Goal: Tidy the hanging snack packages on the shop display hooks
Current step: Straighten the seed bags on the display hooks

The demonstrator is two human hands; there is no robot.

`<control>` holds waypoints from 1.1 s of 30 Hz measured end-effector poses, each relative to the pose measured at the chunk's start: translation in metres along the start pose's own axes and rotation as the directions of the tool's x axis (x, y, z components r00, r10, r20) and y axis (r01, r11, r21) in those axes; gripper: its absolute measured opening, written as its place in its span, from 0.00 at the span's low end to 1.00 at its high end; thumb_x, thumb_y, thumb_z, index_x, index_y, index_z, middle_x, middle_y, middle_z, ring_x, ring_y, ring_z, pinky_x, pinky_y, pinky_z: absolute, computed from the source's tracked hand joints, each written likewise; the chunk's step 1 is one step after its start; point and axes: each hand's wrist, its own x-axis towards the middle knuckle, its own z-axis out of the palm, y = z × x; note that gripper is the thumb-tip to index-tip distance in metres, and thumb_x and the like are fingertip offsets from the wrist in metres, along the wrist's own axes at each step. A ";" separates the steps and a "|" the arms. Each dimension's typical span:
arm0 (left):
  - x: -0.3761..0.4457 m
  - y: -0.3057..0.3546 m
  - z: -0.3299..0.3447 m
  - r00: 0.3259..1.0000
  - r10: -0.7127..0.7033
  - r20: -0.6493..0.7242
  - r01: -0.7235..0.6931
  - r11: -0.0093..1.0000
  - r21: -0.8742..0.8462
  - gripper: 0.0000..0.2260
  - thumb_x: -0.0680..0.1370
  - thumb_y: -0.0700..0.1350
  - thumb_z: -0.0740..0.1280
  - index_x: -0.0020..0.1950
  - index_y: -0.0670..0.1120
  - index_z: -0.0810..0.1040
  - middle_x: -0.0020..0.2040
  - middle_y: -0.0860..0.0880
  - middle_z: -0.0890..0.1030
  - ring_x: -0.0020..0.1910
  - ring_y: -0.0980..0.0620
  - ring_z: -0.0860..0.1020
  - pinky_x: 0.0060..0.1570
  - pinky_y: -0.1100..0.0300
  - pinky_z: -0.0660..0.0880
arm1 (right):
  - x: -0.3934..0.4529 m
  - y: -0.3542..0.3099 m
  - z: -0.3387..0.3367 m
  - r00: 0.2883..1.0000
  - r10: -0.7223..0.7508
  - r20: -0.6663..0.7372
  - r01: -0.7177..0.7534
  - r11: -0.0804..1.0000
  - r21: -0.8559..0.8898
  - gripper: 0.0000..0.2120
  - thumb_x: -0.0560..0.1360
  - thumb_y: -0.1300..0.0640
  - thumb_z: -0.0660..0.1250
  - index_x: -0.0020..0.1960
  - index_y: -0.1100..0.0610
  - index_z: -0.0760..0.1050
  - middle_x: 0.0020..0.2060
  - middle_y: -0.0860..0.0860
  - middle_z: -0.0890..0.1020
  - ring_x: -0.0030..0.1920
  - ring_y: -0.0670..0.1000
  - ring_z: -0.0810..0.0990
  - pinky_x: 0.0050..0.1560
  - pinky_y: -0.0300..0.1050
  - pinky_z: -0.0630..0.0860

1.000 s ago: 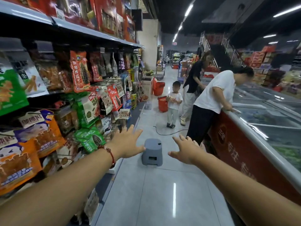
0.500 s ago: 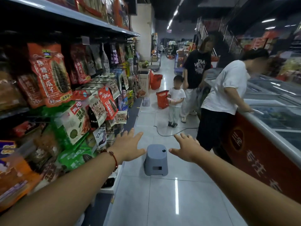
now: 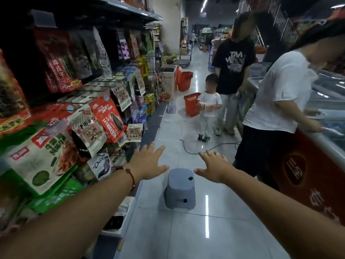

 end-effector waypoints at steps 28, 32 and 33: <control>0.444 -0.137 -0.010 1.000 0.001 0.022 0.000 1.000 -0.028 0.38 0.79 0.69 0.54 0.82 0.55 0.44 0.82 0.42 0.43 0.80 0.37 0.48 0.76 0.39 0.50 | 0.469 0.023 -0.057 0.998 -0.045 0.047 0.040 0.993 0.110 0.38 0.78 0.33 0.56 0.81 0.49 0.49 0.81 0.53 0.52 0.80 0.58 0.50 0.78 0.57 0.50; 0.493 -0.141 -0.015 0.999 0.030 0.028 -0.030 0.999 -0.020 0.37 0.79 0.69 0.53 0.82 0.54 0.43 0.82 0.42 0.44 0.80 0.37 0.48 0.75 0.38 0.51 | 0.519 0.034 -0.070 0.998 -0.025 0.062 0.019 0.994 0.109 0.38 0.79 0.33 0.56 0.82 0.49 0.48 0.81 0.53 0.51 0.80 0.60 0.48 0.78 0.57 0.49; 0.506 -0.141 -0.014 0.999 0.033 0.026 -0.033 0.999 -0.016 0.37 0.79 0.69 0.53 0.82 0.54 0.43 0.82 0.42 0.44 0.80 0.38 0.49 0.75 0.38 0.52 | 0.532 0.039 -0.073 0.998 -0.021 0.067 0.013 0.993 0.120 0.38 0.79 0.34 0.57 0.82 0.49 0.48 0.81 0.54 0.50 0.80 0.60 0.48 0.78 0.57 0.49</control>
